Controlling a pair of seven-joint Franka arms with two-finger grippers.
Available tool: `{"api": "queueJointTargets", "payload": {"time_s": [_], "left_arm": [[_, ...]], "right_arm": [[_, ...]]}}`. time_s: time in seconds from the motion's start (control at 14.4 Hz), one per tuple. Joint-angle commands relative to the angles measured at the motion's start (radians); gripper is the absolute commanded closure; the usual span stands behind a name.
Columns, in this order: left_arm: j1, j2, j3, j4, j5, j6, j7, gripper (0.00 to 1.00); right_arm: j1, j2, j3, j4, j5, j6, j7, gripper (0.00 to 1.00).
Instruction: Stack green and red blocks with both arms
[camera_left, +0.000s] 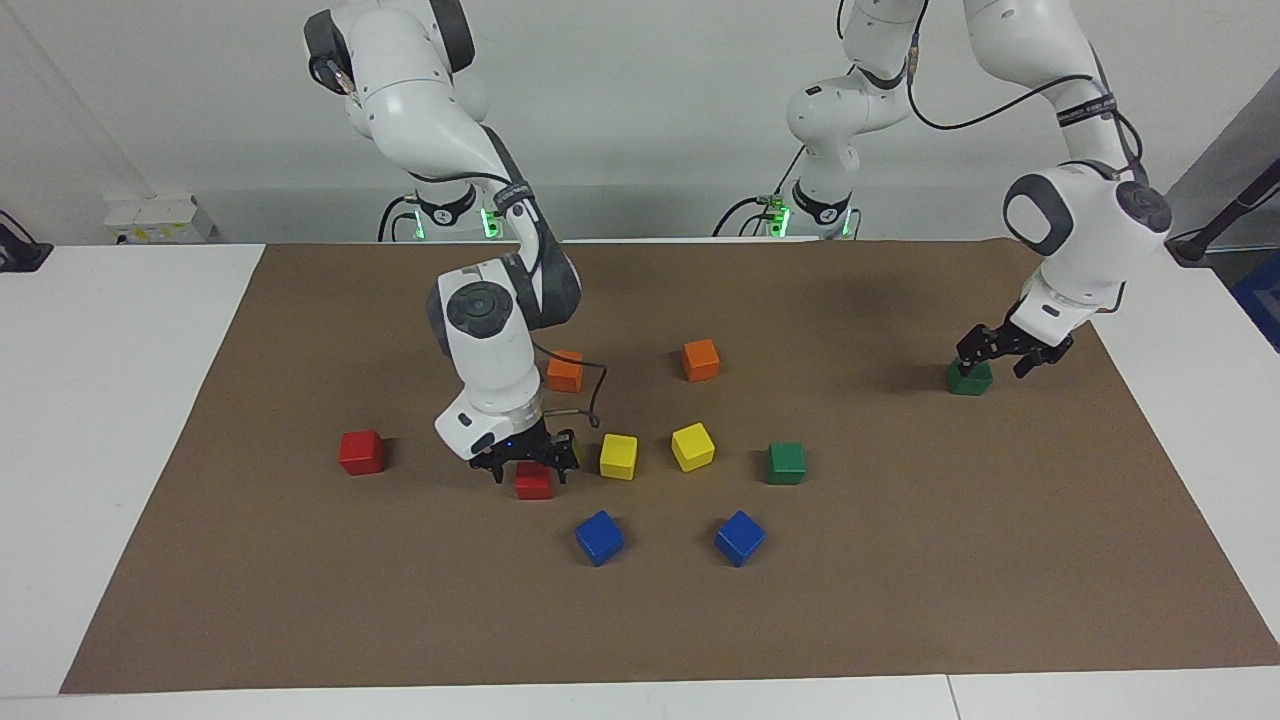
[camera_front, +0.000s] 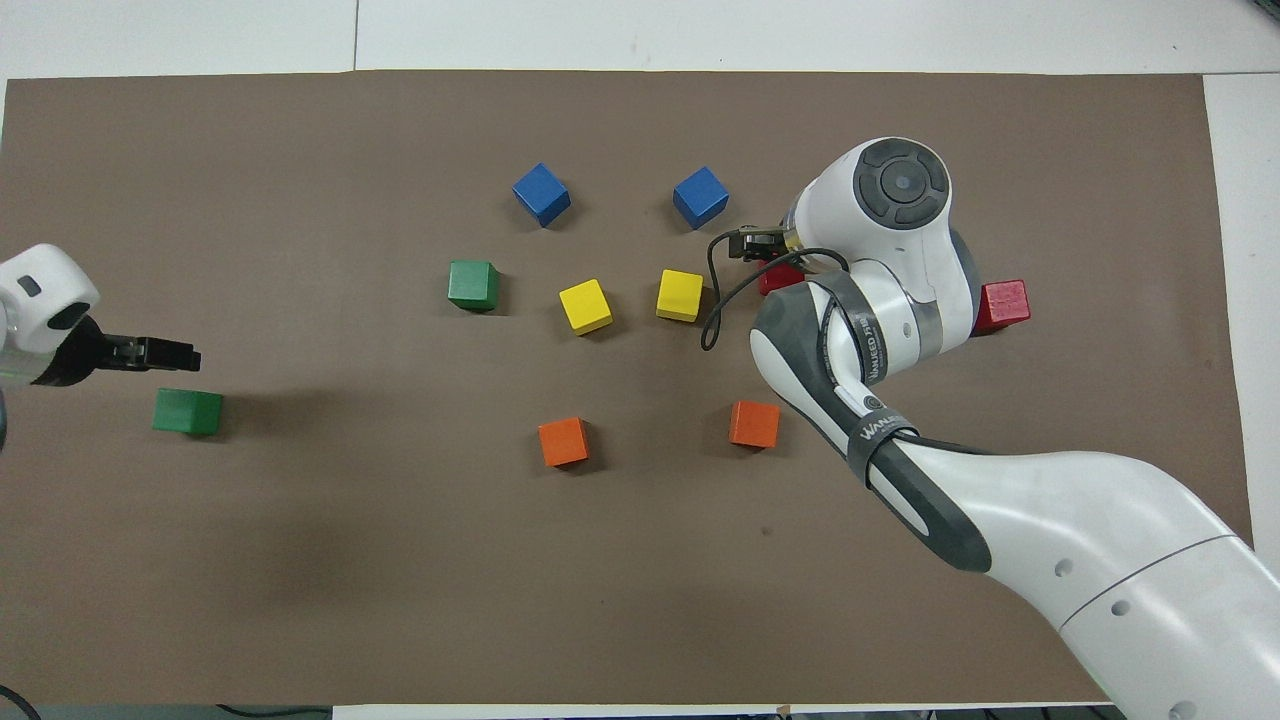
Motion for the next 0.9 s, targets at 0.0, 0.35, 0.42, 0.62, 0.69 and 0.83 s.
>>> {"api": "queueJointTargets", "payload": {"time_s": [0.0, 0.35, 0.42, 0.62, 0.69, 0.83], "left_arm": [[-0.135, 0.087, 0.009, 0.191, -0.007, -0.114, -0.162, 0.00], [-0.368, 0.157, 0.007, 0.281, 0.007, -0.095, -0.425, 0.00], [-0.394, 0.171, 0.007, 0.285, 0.007, -0.070, -0.428, 0.00], [-0.450, 0.229, 0.007, 0.285, 0.004, 0.000, -0.433, 0.00], [-0.477, 0.266, 0.009, 0.288, 0.006, 0.019, -0.448, 0.00], [-0.499, 0.335, 0.009, 0.331, 0.013, 0.056, -0.480, 0.00]], "right_arm": [[-0.010, -0.038, 0.007, -0.083, 0.004, 0.063, -0.027, 0.00], [-0.013, -0.044, 0.007, -0.083, 0.004, 0.021, -0.024, 0.97], [-0.013, -0.062, 0.007, -0.077, 0.004, -0.013, -0.024, 1.00], [-0.047, -0.151, 0.004, -0.037, 0.004, -0.204, -0.084, 1.00], [-0.074, -0.191, 0.004, -0.017, 0.004, -0.284, -0.131, 1.00], [-0.142, -0.278, 0.004, -0.032, 0.005, -0.364, -0.248, 1.00]]}}
